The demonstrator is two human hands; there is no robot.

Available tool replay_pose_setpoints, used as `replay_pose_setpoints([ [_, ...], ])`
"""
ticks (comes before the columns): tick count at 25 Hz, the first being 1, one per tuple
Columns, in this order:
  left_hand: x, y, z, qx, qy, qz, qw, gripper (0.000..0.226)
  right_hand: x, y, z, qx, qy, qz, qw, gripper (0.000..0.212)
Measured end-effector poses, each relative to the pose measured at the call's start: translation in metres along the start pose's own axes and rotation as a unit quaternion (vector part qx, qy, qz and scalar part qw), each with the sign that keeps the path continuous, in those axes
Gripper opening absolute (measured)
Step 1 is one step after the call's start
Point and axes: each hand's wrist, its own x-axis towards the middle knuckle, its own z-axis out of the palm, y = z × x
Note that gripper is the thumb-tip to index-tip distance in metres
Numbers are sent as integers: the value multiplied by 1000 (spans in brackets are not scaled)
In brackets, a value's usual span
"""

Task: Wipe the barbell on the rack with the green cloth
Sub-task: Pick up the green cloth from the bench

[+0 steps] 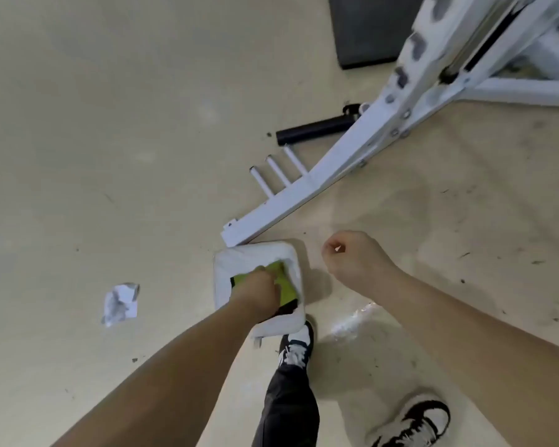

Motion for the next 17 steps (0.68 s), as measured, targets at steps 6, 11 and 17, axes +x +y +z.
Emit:
replay_pose_setpoints([
  [6,93,-50,57,49,-29,-40,998,66,57,39,63,122,-18,78,989,21],
  [11,84,-44,62,1,-39,-74,997,31,47,59,49,181,-33,145,972,17],
  [17,-42,85,-88,-391,-62,18,918,40,-46,5,-56,262,14,199,944,17],
])
